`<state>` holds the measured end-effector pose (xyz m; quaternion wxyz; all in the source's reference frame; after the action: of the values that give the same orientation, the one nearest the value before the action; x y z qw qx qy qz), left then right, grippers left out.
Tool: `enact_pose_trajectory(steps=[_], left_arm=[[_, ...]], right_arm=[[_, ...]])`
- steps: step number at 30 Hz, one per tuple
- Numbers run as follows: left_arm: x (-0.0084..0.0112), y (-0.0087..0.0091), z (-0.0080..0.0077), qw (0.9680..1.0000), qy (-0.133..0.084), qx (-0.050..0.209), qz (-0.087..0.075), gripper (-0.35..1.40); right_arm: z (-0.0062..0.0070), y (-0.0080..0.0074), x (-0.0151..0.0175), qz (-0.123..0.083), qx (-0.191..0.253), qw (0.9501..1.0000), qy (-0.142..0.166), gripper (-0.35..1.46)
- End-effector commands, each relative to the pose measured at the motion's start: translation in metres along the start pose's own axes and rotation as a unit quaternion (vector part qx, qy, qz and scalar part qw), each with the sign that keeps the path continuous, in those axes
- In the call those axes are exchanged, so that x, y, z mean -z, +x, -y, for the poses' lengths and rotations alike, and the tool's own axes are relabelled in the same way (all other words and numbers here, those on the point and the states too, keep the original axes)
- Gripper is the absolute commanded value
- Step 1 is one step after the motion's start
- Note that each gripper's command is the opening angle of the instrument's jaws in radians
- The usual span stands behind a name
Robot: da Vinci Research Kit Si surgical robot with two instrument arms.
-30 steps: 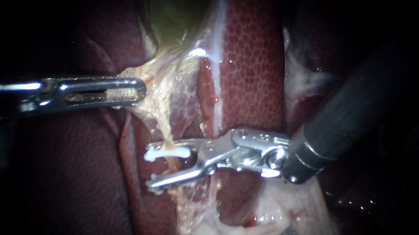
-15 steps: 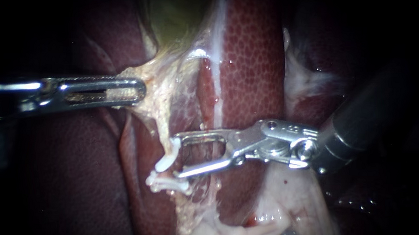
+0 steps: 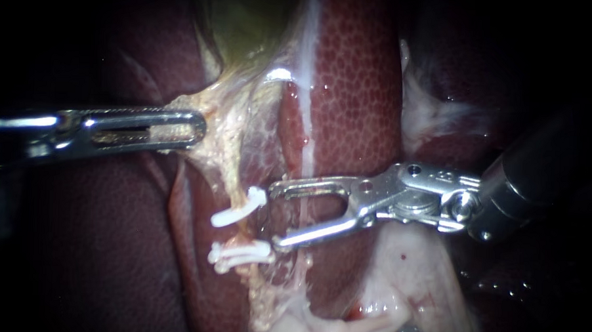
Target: Going back third clip left tube
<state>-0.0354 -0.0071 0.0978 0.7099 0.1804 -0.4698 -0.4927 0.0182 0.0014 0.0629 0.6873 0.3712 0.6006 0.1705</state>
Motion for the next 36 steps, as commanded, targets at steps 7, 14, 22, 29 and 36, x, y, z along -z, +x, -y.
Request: enact_pose_trajectory(steps=[7, 14, 22, 29, 36], left_arm=[[0.0000, 0.0000, 0.0000, 1.0000, 0.000, 0.000, 0.000, -0.35], [-0.0001, 0.0000, 0.0000, 1.0000, -0.001, 0.000, 0.000, -0.35], [-0.0001, 0.0001, 0.0001, 1.0000, -0.001, 0.000, 0.000, -0.35], [0.0000, 0.0001, 0.0003, 1.0000, -0.001, 0.000, 0.000, -0.35], [0.0001, 0.0001, 0.0003, 1.0000, -0.001, 0.000, 0.000, -0.35]], right_arm=[[-0.0003, -0.0004, -0.0014, 0.000, 0.001, 1.0000, -0.002, 0.60], [-0.0007, -0.0014, -0.0038, 0.001, 0.005, 1.0000, -0.004, 0.60], [-0.0014, -0.0020, -0.0063, 0.003, 0.012, 0.9999, -0.002, 0.60], [-0.0012, -0.0019, -0.0056, 0.003, 0.011, 0.9999, -0.001, 0.60], [-0.0011, -0.0009, -0.0032, 0.000, 0.006, 1.0000, -0.008, 0.60]])
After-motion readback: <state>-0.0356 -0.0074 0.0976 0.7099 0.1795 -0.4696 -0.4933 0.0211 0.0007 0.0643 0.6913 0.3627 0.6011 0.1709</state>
